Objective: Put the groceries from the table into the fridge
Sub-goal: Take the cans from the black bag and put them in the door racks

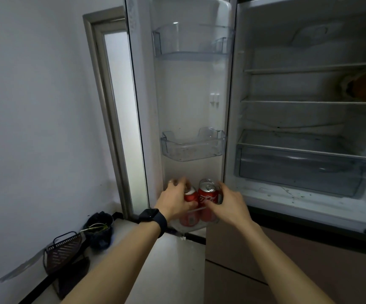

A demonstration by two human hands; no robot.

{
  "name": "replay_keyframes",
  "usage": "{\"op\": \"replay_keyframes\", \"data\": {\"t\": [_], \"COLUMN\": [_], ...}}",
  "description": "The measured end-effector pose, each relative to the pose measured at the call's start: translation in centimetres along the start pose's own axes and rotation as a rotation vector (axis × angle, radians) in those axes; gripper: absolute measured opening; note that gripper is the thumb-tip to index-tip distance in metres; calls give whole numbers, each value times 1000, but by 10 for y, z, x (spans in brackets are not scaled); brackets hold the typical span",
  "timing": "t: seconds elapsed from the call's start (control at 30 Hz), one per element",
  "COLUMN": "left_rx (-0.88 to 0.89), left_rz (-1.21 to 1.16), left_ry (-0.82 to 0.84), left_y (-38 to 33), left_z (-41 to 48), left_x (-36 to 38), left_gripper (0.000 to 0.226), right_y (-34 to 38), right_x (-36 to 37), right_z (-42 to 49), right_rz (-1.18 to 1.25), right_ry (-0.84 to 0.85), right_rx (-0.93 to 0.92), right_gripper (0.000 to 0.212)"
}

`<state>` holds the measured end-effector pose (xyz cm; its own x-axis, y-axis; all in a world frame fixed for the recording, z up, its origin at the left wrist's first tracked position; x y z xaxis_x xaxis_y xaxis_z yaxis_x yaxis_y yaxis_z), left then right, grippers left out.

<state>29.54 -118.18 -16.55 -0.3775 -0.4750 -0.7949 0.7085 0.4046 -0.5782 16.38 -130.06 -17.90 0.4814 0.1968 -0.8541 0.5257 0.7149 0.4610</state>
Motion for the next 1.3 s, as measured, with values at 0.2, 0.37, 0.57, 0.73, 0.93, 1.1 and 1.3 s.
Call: {"op": "replay_keyframes", "data": {"t": [0.2, 0.37, 0.57, 0.73, 0.93, 1.1, 1.3], "left_rx": [-42, -105, -145, -18, -26, 47, -31], "left_rz": [-44, -5, 0, 379, 438, 354, 245], "left_ry": [-34, -78, -133, -250, -240, -276, -296], "left_y": [1, 4, 19, 6, -11, -25, 20], "left_z": [13, 25, 37, 34, 22, -26, -128], "left_x": [7, 8, 5, 8, 6, -6, -29], "left_gripper": [54, 49, 48, 38, 50, 47, 48], "right_y": [6, 12, 11, 10, 0, -5, 19], "right_x": [7, 23, 31, 34, 28, 18, 15], "right_z": [38, 58, 71, 62, 51, 15, -77], "right_rz": [-158, -127, -165, -84, -24, 58, 234], "right_ry": [113, 95, 58, -46, -104, -218, -182], "right_rx": [-29, -84, -151, -173, -171, -187, -225], "right_gripper": [64, 62, 71, 55, 45, 39, 32]}}
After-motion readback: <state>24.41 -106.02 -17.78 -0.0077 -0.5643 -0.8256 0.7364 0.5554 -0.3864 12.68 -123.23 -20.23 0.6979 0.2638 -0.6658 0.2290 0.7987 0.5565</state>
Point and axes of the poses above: each hand's wrist, its own z-axis towards the middle knuckle, its own x-axis out of the palm, y = z × x, the point moved 7 cm from there along z, towards the middle knuckle, and after that the axes turned 10 degrees about -z, right-handed, at the moved point
